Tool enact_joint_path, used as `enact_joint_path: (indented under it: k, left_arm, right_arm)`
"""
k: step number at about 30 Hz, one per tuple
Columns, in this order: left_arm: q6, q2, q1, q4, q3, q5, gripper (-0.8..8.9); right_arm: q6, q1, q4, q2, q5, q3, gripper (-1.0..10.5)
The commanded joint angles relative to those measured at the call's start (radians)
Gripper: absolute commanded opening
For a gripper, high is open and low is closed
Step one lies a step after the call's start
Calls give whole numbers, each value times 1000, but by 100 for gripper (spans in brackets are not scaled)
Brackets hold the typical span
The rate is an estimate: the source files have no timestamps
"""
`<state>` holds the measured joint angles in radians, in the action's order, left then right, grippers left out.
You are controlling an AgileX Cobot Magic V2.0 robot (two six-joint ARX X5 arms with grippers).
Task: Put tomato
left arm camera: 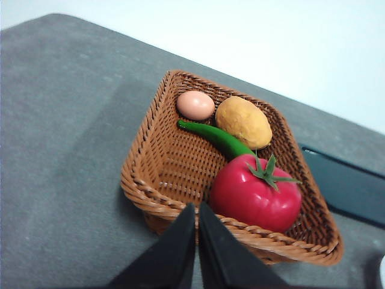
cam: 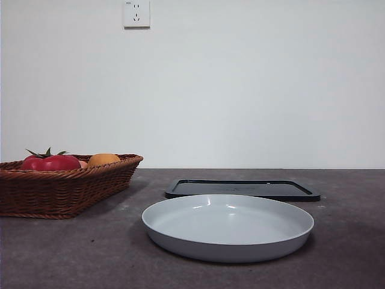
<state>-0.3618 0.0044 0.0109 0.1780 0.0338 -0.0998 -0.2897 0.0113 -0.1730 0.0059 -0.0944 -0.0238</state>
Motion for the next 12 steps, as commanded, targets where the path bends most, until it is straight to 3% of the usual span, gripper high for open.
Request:
enact_joint_path:
  k: [1,8,12]
  left_arm:
    - [-72,-1,1,21,23,2,9]
    - [-89,11,1,117,139,-18,10]
    - [-87,50,1,183,222,-48,10]
  right_arm:
    - [-49,0,8,-2,-15,-44,7]
    - [-52,0,-89,9,-26,-168,7]
    - [-50,0,-166,54,-72,-268,7]
